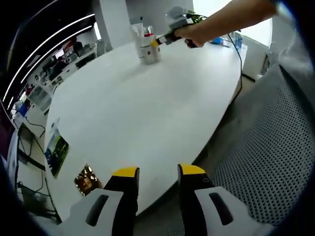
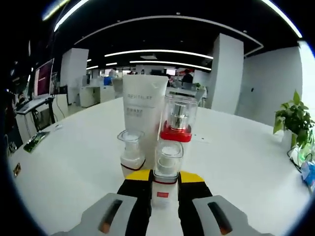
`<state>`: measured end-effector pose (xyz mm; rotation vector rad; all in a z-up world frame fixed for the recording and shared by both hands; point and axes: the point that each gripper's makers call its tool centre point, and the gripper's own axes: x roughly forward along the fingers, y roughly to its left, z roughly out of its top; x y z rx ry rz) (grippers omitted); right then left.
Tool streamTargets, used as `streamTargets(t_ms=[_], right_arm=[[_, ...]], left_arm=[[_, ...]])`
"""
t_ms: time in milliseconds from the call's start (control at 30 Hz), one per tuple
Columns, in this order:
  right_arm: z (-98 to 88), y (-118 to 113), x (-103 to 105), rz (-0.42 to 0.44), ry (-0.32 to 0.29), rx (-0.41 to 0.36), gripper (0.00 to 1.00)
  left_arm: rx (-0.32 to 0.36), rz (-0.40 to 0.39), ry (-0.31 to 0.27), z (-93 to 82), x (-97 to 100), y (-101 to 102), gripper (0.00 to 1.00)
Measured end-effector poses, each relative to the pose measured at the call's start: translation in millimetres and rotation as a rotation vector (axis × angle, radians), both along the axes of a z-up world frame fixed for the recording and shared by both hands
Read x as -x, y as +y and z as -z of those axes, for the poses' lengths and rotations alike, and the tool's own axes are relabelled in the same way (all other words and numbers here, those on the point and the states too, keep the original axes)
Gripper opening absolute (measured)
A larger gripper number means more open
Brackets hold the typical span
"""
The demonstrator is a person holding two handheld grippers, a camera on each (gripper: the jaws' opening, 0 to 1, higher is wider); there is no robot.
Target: Arrange the skincare products in the storage area until every visible bottle or jar stands upright without overlapping.
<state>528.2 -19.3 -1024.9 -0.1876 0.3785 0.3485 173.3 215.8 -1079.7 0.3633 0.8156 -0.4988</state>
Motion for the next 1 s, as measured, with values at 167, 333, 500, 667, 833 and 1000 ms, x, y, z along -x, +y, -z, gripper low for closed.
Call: streamTargets(t_ms=[167, 333, 500, 667, 833, 1000], right_arm=[[-0.1, -0.4, -1.3, 0.008, 0.001, -0.001, 0.12], [1.4, -1.6, 1.1, 0.009, 0.023, 0.01, 0.18], [-0.8, -7.8, 11.7, 0.025, 0.045, 0.005, 0.24], [3.3, -5.7, 41.0, 0.007, 0.092, 0.011, 0.27], [7.0, 7.9, 74.5, -0.048, 0.147, 0.025, 0.28], [7.3, 33.5, 106.1, -0.142, 0.207, 0.066, 0.29]], left_arm=[[-0.002, -0.003, -0.002, -0.6, -0.6, 0.8, 0.28], [-0.007, -0.012, -0.012, -2.2, -2.0, 3.0, 0.28], [-0.017, -0.019, -0.027, -4.0, -3.7, 5.5, 0.28], [-0.025, -0.022, -0.061, -9.8, -6.2, 7.2, 0.28], [-0.028, -0.026, -0.087, -14.1, -8.6, 8.2, 0.27], [-0.015, -0.014, -0.106, -17.9, -9.4, 4.8, 0.27]])
